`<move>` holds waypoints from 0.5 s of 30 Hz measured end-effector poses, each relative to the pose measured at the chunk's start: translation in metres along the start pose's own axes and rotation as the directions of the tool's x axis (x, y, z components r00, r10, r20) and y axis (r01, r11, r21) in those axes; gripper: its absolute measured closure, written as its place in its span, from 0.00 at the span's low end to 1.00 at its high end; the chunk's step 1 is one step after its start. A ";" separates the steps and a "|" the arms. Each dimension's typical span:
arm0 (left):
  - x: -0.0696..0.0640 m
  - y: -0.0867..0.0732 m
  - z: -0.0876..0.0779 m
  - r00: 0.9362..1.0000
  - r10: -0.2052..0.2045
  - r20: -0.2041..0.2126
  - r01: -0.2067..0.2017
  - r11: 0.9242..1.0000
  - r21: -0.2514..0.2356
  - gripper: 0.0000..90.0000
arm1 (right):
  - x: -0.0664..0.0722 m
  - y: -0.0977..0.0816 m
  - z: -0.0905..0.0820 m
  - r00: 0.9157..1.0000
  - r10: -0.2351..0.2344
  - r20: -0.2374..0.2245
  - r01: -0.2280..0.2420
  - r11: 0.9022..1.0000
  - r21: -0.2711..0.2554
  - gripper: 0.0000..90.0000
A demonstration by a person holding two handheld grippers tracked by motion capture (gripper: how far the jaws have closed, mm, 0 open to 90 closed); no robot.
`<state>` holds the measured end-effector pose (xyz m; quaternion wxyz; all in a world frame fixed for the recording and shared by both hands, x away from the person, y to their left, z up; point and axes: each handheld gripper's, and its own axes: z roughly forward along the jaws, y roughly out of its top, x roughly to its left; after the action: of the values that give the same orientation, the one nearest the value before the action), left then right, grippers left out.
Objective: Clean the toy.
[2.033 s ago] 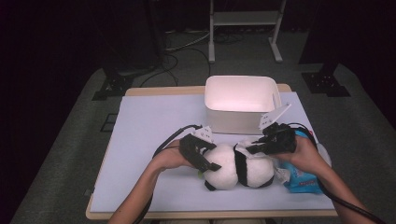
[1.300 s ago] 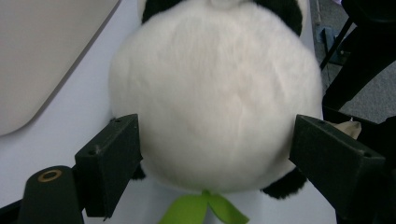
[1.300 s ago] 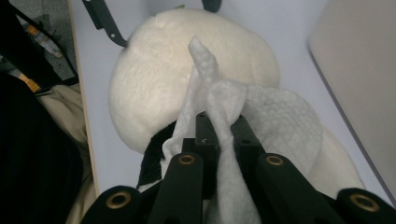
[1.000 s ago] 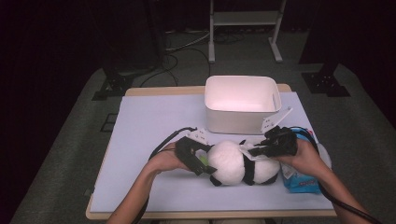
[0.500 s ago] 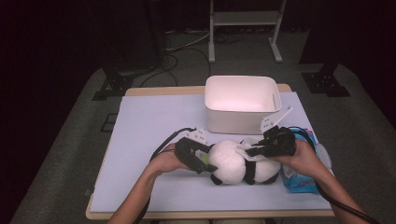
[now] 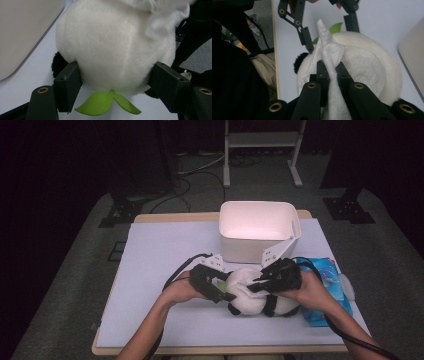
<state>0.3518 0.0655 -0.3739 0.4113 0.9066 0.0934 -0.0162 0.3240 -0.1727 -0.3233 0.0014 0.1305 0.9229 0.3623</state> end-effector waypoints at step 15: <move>0.002 -0.002 0.001 1.000 0.002 -0.004 -0.002 1.000 0.030 0.30 | 0.010 -0.004 0.006 1.000 -0.024 -0.018 0.025 0.999 0.047 0.93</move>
<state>0.3538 0.0661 -0.3761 0.3974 0.9128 0.0928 -0.0155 0.3142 -0.1686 -0.3293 -0.0050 0.1159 0.9327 0.3416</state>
